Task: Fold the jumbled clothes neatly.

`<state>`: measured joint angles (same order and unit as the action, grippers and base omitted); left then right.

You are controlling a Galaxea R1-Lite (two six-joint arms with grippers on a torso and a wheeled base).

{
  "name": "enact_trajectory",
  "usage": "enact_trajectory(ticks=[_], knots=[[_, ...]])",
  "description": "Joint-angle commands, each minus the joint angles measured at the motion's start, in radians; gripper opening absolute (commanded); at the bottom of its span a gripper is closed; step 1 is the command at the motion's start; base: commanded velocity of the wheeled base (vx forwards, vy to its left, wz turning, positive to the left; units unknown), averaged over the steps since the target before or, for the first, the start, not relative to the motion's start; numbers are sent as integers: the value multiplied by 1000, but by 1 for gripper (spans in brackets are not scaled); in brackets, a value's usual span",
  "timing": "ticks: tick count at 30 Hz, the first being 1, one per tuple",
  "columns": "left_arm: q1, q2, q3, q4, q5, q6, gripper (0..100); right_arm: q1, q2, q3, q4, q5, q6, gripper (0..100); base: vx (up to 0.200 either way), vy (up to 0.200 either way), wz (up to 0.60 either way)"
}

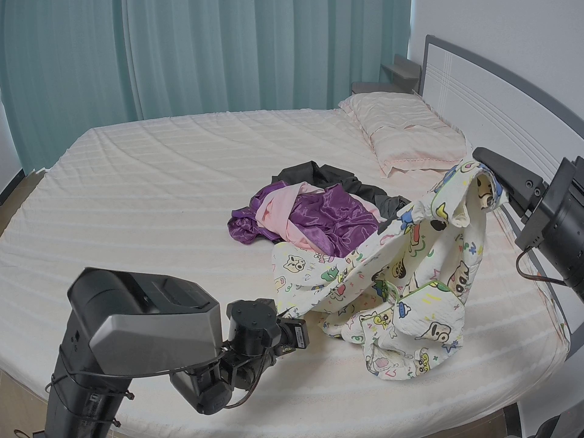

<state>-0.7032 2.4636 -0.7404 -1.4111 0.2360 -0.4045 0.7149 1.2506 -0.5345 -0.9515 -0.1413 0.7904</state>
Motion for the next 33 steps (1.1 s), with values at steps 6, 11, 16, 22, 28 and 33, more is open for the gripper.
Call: enact_trajectory(ticks=[6,11,16,22,28,33], knots=[[79,-281,104,-2,89,9,0,-204,153,25,-1,-14,3,0,0,0,0],[151,-448,101,7,98,44,0,-298,228,5,-13,-15,4,0,0,0,0],[206,-592,79,7,123,138,0,-325,236,-107,0,-29,0,0,0,0,0],[235,-664,0,9,141,242,0,-324,245,-315,151,-112,-53,0,0,0,0],[264,-709,-96,9,207,381,0,-319,266,-424,181,-225,-234,0,0,0,0],[269,-727,-140,23,256,429,0,-299,296,-415,177,-294,-306,0,0,0,0]])
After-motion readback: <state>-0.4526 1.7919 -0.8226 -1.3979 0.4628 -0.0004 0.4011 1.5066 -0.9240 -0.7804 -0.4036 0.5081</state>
